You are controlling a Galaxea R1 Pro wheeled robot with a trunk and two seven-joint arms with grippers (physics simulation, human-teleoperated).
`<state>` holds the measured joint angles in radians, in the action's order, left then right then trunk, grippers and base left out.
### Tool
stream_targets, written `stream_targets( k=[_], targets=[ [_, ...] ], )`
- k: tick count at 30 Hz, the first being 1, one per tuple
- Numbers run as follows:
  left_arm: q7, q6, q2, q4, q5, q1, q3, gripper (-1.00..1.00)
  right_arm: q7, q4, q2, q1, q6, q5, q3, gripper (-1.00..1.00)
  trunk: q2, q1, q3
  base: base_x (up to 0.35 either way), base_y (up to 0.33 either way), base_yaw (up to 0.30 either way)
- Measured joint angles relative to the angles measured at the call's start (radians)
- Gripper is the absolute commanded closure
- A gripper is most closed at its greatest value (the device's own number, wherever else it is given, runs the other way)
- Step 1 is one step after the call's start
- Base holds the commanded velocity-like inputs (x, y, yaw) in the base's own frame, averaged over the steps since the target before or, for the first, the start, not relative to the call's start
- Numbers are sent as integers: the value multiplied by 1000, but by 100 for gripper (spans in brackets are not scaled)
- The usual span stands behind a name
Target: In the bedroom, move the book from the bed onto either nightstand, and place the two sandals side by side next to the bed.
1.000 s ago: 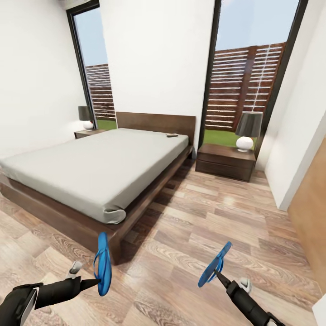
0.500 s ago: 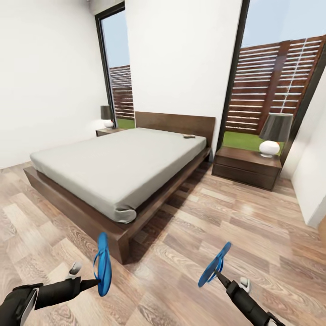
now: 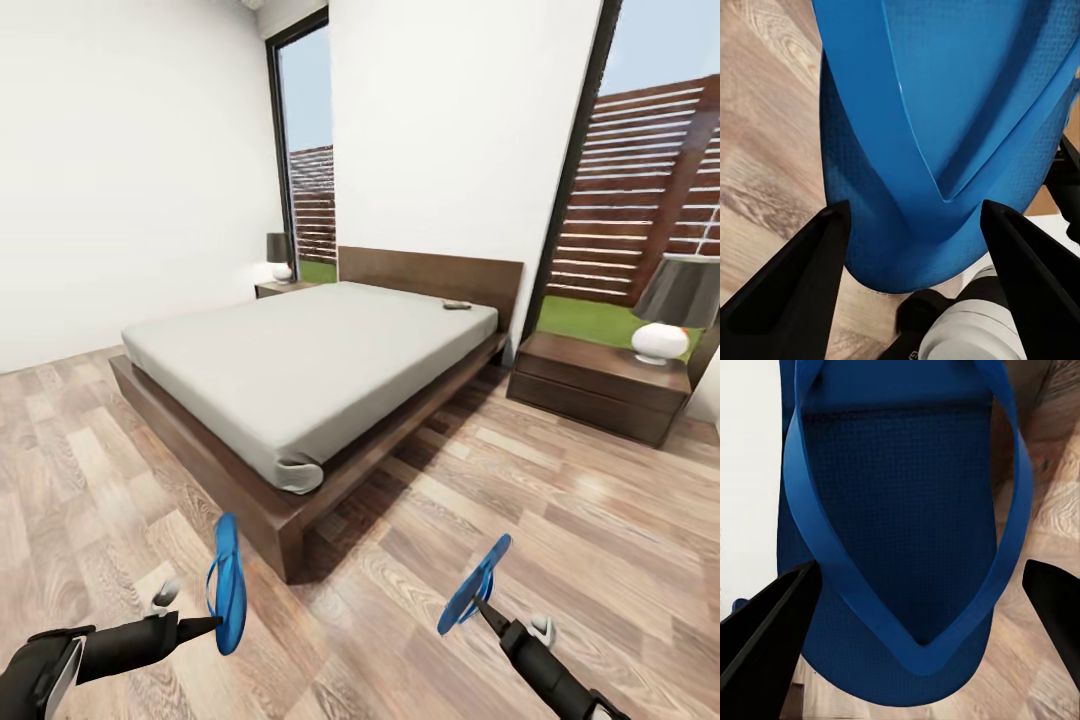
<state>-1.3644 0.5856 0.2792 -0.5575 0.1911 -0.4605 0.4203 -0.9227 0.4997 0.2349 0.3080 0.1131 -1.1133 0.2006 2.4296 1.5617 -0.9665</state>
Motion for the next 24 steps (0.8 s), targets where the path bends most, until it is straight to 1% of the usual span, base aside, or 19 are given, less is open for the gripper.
stream_targets(
  k=[24],
  targets=[
    [-1,0,0,0,-1,0,0,100,0,0,0,0,0,0,0,100,0,0,0,93,-147,268]
  ],
)
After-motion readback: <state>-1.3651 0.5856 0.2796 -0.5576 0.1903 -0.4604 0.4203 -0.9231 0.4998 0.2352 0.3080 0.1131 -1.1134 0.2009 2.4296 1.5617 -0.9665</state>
